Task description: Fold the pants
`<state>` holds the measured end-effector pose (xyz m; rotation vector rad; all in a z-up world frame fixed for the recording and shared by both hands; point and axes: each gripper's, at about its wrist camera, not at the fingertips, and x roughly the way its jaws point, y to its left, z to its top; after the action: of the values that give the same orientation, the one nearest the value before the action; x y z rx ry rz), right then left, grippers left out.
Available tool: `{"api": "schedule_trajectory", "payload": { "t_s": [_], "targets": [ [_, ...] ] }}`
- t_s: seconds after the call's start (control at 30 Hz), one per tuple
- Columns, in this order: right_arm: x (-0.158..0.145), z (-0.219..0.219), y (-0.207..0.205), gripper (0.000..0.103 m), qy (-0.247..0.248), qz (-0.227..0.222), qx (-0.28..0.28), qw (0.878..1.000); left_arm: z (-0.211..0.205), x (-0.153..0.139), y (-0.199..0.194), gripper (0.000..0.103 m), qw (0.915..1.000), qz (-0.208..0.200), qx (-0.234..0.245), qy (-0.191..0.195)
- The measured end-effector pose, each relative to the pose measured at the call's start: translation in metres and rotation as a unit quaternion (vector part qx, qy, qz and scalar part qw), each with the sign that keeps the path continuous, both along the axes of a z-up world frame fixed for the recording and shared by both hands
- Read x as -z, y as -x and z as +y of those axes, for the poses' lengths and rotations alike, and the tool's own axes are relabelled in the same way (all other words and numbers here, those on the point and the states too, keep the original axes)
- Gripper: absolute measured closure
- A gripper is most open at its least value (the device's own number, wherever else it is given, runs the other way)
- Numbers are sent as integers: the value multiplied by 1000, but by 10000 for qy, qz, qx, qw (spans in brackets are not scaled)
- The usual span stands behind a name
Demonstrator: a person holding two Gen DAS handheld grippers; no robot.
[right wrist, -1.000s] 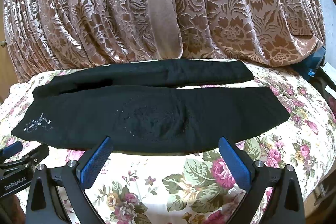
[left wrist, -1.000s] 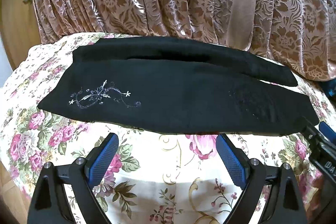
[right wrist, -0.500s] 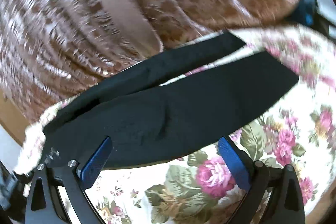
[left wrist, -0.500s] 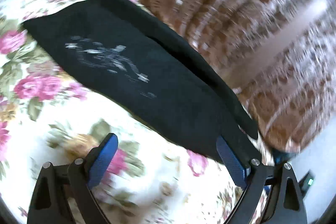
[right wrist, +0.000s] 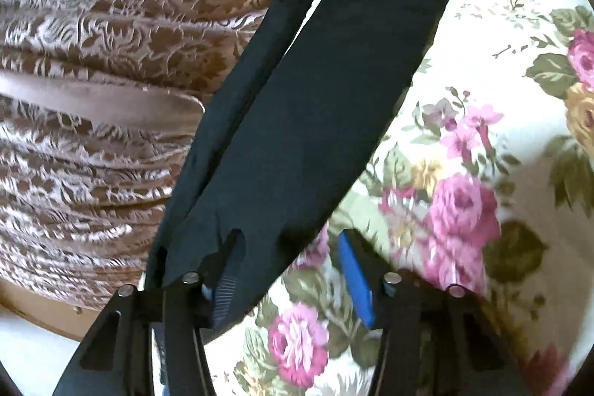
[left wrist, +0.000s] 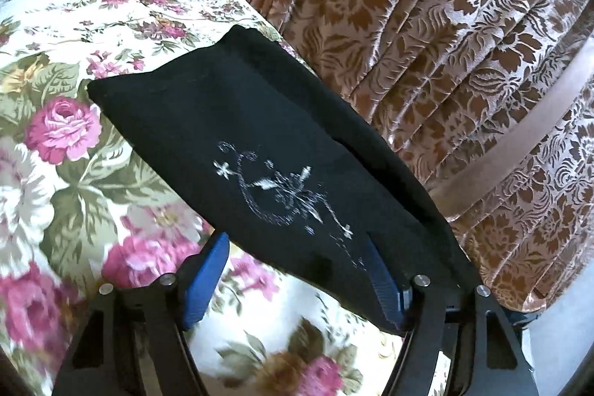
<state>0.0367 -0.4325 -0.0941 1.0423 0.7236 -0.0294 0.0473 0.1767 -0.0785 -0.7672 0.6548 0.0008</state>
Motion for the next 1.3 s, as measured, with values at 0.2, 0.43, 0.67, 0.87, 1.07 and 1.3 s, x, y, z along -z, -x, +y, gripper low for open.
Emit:
{"api": "schedule_trajectory", "payload": {
  "t_s": [0.2, 0.43, 0.67, 0.87, 1.07, 1.3],
  "targets": [
    [15, -21, -13, 85, -513, 35, 265, 9983, 16, 5, -11, 31, 9999, -86, -39, -115],
    [18, -27, -34, 85, -737, -134, 67, 9972, 42, 18, -23, 32, 9981, -234, -290, 495],
    [19, -21, -46, 93, -358, -90, -246, 9990, 40, 19, -39, 32, 9994, 6, -180, 294],
    [18, -18, -47, 96, -138, -118, -249, 9995, 43, 31, -46, 89, 9980, 387, -41, 494],
    [11, -15, -44, 96, 113, -101, -197, 9997, 41, 13, -40, 96, 9994, 189, -95, 263],
    [-19, -15, -22, 96, 556, -504, -13, 9972, 41, -26, -9, 97, 9996, -265, -28, -66]
  ]
}}
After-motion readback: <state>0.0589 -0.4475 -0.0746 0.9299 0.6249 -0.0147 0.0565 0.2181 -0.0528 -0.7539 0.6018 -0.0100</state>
